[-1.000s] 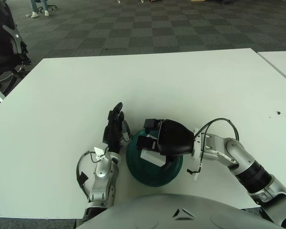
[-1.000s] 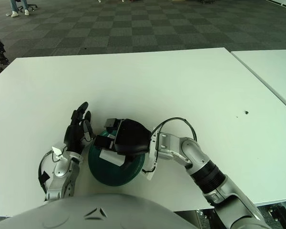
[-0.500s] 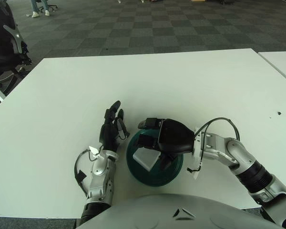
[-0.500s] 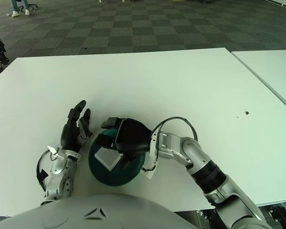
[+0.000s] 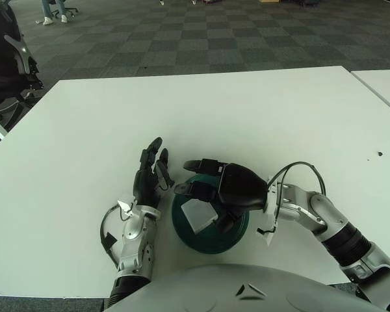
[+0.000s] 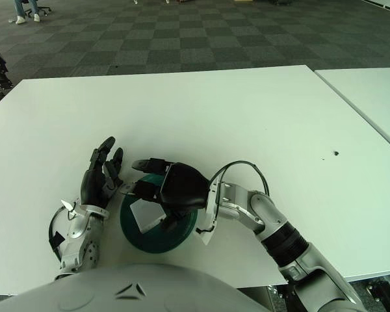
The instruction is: Put the charger into the plate.
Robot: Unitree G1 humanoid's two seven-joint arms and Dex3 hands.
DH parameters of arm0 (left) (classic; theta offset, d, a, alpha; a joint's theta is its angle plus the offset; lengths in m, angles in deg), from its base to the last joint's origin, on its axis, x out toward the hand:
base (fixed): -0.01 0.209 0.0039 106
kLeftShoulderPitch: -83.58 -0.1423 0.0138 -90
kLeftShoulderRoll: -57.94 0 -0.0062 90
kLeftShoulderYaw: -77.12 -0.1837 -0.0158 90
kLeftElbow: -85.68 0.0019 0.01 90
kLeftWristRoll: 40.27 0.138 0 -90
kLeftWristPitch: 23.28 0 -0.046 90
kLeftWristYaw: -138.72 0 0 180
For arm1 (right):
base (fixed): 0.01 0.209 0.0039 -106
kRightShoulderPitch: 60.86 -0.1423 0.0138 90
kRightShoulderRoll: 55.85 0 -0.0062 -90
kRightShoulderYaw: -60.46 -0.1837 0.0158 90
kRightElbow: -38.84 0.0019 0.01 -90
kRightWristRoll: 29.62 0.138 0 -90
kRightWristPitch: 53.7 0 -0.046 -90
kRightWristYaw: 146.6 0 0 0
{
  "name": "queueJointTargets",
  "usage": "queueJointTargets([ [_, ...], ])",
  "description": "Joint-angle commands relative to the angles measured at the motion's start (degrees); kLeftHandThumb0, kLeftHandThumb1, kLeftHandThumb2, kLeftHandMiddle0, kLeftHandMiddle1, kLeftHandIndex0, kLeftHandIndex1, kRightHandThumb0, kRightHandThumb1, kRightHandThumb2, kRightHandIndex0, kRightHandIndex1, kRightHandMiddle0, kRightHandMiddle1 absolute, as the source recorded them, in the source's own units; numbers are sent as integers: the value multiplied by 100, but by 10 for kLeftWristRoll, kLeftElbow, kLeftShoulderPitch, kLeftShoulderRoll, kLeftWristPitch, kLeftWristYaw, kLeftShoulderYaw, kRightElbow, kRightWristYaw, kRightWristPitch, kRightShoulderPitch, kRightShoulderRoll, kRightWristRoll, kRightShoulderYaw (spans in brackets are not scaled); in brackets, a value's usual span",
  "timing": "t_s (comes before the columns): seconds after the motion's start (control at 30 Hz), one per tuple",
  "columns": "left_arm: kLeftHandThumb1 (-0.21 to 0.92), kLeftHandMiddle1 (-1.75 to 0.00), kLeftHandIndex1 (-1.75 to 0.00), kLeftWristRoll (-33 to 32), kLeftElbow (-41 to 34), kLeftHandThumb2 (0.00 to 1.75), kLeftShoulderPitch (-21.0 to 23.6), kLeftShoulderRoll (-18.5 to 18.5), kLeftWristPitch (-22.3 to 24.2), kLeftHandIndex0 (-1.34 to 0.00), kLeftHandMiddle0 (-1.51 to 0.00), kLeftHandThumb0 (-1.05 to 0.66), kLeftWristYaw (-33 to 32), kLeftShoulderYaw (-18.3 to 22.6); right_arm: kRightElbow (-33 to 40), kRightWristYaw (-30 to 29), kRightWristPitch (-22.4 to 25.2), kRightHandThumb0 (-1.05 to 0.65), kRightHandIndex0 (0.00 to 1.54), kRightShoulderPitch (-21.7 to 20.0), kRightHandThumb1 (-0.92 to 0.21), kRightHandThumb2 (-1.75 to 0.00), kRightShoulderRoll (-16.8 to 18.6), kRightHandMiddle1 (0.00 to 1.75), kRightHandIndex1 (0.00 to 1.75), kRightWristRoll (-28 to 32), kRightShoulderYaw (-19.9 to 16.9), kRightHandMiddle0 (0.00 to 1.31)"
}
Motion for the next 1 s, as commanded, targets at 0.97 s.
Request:
queueJointTargets([
  [0.97, 92, -4, -77, 93, -29, 104, -88, 5, -21, 0, -30, -98, -28, -15, -20, 104, 274, -97, 15, 131, -92, -90, 131, 23, 2, 465, -129, 0],
])
